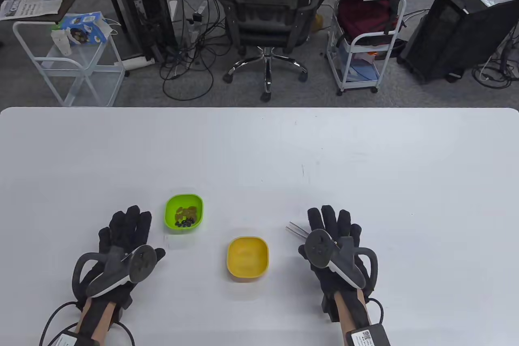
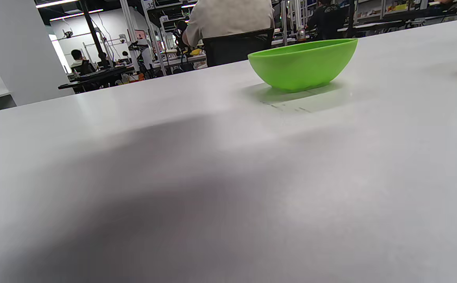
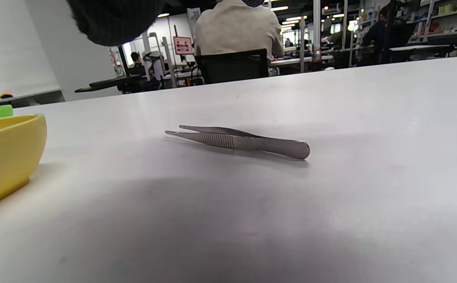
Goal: Pick coffee beans with tweezers into small dish
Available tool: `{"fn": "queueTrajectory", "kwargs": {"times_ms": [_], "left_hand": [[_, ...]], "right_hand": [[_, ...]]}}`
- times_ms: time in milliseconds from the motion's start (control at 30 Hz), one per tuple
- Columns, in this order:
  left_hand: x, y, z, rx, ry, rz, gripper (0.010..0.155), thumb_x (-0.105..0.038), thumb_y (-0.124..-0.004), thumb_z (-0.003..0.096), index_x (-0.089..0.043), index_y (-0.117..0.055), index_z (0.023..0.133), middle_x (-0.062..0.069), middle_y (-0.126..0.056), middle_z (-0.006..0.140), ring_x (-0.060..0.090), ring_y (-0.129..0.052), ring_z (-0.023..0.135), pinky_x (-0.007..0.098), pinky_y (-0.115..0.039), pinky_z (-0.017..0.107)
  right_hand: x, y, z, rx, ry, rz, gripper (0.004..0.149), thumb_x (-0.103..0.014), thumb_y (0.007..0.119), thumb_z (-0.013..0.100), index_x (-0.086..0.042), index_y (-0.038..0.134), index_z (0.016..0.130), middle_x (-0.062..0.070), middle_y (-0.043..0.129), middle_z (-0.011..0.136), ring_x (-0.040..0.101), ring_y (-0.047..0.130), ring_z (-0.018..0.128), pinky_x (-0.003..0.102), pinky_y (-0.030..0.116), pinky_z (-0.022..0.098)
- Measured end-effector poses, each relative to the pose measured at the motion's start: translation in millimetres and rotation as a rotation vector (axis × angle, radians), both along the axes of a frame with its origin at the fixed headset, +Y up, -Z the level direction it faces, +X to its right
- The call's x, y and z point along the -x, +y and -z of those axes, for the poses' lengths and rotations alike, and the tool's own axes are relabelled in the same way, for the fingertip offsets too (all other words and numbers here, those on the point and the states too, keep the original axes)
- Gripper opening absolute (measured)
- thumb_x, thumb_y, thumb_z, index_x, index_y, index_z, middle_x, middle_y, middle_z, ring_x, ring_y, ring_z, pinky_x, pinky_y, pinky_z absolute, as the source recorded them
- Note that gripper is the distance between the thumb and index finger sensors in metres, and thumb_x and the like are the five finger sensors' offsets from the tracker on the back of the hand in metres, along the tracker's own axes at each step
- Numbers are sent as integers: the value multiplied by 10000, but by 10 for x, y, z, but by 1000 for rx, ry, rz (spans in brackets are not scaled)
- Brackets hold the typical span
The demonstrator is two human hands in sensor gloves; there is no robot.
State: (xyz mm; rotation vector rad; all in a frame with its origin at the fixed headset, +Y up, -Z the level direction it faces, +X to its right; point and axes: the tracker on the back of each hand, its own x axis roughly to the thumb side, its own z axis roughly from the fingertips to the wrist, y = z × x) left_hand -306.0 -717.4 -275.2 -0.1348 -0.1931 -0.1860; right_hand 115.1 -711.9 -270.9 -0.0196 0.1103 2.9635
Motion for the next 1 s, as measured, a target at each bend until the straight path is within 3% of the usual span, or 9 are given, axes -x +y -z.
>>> {"fn": "queueTrajectory", "kwargs": {"times_ms": [667, 767, 1000], "left_hand": [[8, -62, 44, 48, 9, 10, 893, -578, -448, 563, -58, -142, 1222, 282, -137, 1293, 598, -331, 1167, 737, -436, 785], [14, -51, 41, 45, 7, -3, 893, -579, -448, 563, -59, -144, 1222, 284, -140, 1293, 600, -330, 1166, 737, -437, 786], [5, -47, 50, 56, 9, -3, 892, -580, -447, 563, -63, -142, 1224, 280, -137, 1296, 599, -326, 1169, 737, -433, 788]], "right_hand": [[-7, 8, 24, 37, 8, 44, 816, -479, 652, 495, -227, 201, 1127, 161, 239, 1256, 580, 280, 1098, 703, 330, 779], [-19, 58, 39, 8, -18, 22, 783, -464, 663, 494, -224, 278, 1133, 151, 347, 1254, 553, 384, 1110, 702, 374, 782], [105, -21, 233, 195, -20, -77, 814, -468, 667, 493, -228, 225, 1132, 157, 333, 1258, 567, 380, 1111, 701, 381, 791]]}}
